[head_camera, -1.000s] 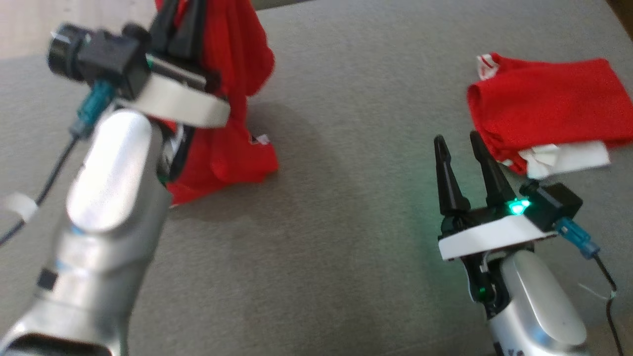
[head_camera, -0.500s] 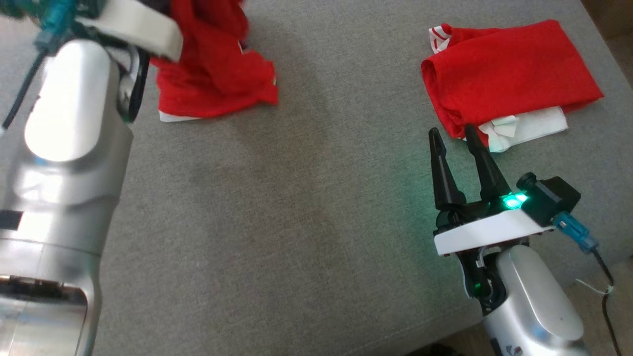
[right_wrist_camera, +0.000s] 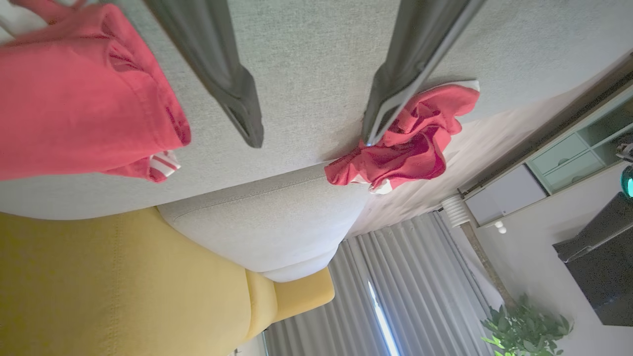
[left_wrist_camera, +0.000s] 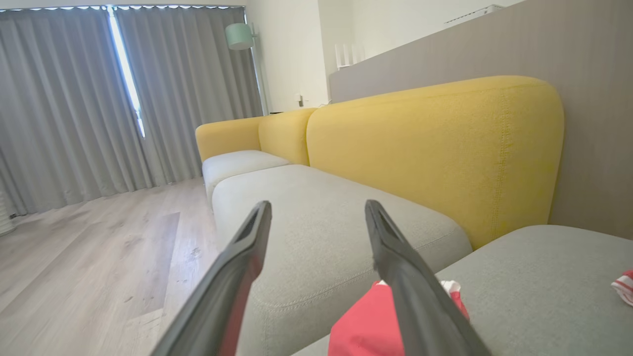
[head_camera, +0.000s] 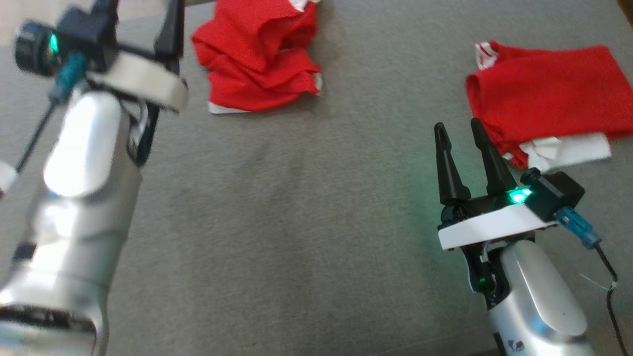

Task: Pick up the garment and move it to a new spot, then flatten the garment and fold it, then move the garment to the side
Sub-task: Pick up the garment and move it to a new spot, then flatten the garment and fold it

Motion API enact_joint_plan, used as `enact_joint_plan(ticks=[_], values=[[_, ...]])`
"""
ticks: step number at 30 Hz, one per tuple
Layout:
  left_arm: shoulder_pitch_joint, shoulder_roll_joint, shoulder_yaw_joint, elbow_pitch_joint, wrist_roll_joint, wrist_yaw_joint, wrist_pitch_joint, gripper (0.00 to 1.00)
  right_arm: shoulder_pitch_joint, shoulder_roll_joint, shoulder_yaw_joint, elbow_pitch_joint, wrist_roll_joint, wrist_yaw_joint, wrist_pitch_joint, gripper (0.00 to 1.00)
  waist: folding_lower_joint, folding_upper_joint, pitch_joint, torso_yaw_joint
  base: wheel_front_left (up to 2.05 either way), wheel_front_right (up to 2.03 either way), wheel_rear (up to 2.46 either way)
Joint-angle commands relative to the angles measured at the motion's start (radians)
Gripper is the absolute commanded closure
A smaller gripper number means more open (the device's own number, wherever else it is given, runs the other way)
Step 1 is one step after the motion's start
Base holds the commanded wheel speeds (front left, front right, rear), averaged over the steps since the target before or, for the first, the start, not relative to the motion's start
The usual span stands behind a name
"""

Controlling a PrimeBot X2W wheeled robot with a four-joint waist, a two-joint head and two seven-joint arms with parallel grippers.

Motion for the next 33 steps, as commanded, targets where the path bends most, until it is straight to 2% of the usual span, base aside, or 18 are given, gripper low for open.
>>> enact_joint_plan(ticks=[1, 4, 8, 14, 18, 23, 33], values=[[-0.001, 0.042, 0.024, -0.048, -0.006, -0.001, -0.008, 0.0, -0.004, -0.002, 0.017, -0.025, -0.009, -0.001, -0.011, 0.0, -0.0001, 0.0, -0.029, 0.036, 0.0, 0.0, 0.0], [0.084, 0.051, 0.036, -0.109, -0.018, -0.001, -0.012, 0.0, 0.007, -0.002, 0.008, -0.017, -0.026, -0.001, -0.011, 0.0, -0.0001, 0.0, -0.063, 0.076, 0.0, 0.0, 0.0], [0.302, 0.041, 0.092, -0.267, -0.046, 0.028, -0.013, 0.0, 0.036, -0.002, -0.019, -0.002, -0.055, -0.001, -0.011, 0.0, -0.0001, 0.0, -0.119, 0.146, 0.0, 0.0, 0.0], [0.574, -0.023, 0.146, -0.429, -0.064, 0.059, -0.013, 0.0, 0.078, -0.002, -0.046, 0.018, -0.085, -0.001, -0.011, 0.0, -0.0001, 0.0, -0.166, 0.221, 0.0, 0.0, 0.0], [0.698, -0.066, 0.175, -0.507, -0.049, 0.065, -0.013, 0.0, 0.089, -0.002, -0.046, 0.023, -0.095, -0.001, -0.011, 0.0, -0.0001, 0.0, -0.175, 0.24, 0.0, 0.0, 0.0], [0.773, -0.111, 0.207, -0.553, -0.03, 0.06, -0.013, 0.0, 0.094, -0.002, -0.05, 0.026, -0.098, -0.001, -0.011, 0.0, -0.0001, 0.0, -0.177, 0.252, 0.0, 0.0, 0.0], [0.753, -0.149, 0.211, -0.566, 0.006, 0.033, -0.013, 0.0, 0.003, -0.002, -0.046, 0.058, -0.198, -0.001, 0.037, 0.0, -0.0001, 0.0, -0.118, 0.318, 0.0, 0.0, 0.0]])
